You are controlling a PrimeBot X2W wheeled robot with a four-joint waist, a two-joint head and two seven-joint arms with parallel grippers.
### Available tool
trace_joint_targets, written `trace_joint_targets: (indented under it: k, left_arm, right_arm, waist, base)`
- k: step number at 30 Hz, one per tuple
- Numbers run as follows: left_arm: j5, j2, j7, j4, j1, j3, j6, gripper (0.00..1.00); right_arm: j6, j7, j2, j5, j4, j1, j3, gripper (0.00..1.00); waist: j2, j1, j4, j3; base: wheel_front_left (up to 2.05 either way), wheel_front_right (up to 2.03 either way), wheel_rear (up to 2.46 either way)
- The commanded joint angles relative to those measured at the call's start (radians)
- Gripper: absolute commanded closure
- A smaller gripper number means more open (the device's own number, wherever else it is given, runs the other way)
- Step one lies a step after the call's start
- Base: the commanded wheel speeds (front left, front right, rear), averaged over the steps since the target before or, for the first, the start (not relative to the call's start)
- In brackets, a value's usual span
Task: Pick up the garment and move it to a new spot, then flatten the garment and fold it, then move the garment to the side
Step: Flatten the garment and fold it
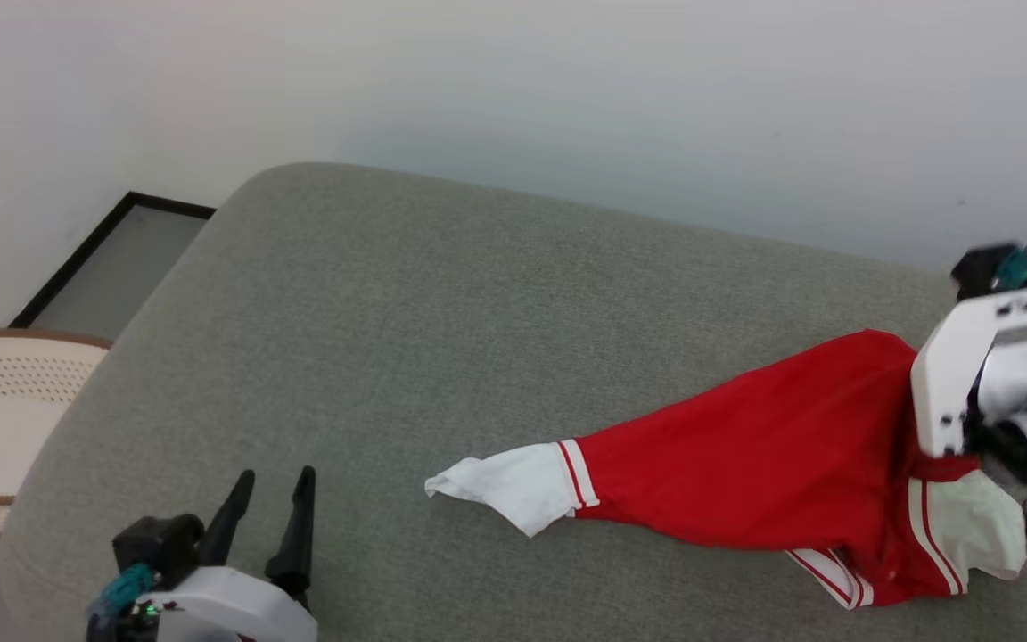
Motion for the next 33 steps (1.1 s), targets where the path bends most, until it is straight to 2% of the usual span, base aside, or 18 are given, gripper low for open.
trace_joint_targets:
  k: [1,9,16,18,25,31,33]
  left_arm:
    - [-0.003,-0.001,0.0,0.0,-0.008,0.0,-0.002,0.0]
    - [-0.001,-0.015,0.0,0.0,-0.037,-0.064,-0.002,0.0]
    - [-0.011,-0.034,0.0,-0.001,-0.076,-0.128,-0.002,0.0]
    - [-0.017,-0.039,0.0,0.002,-0.087,-0.136,-0.002,0.0]
    - [-0.027,-0.079,0.0,0.007,-0.137,-0.197,-0.002,0.0]
    - [-0.036,-0.106,0.0,0.008,-0.161,-0.223,-0.001,0.0]
    - [-0.037,-0.112,0.0,0.007,-0.169,-0.224,-0.001,0.0]
  right_arm:
    - [-0.001,-0.008,-0.004,-0.002,-0.002,-0.008,-0.002,1.0]
    - [-0.001,-0.139,-0.014,-0.065,0.043,-0.099,-0.008,1.0]
    - [-0.001,-0.274,-0.015,-0.128,0.165,-0.206,-0.035,1.0]
    - [-0.001,-0.302,-0.001,-0.151,0.198,-0.245,-0.012,1.0]
    - [-0.001,-0.429,-0.021,-0.223,0.33,-0.378,-0.012,1.0]
    - [-0.001,-0.494,0.006,-0.279,0.439,-0.446,-0.007,1.0]
    - [-0.001,-0.483,0.019,-0.289,0.481,-0.467,-0.014,1.0]
  waist:
    - [0.0,0.0,0.004,0.001]
    - [0.0,0.0,0.068,0.019]
    - [0.0,0.0,0.143,0.057]
    - [0.0,0.0,0.153,0.073]
    - [0.0,0.0,0.226,0.137]
    - [0.0,0.0,0.254,0.187]
    - [0.0,0.0,0.259,0.199]
  base:
    - [0.0,0.0,0.0]
    - [0.0,0.0,0.0]
    - [0.0,0.0,0.0]
    - [0.0,0.0,0.0]
    - [0.0,0.0,0.0]
    - [0.0,0.0,0.0]
    - [0.0,0.0,0.0]
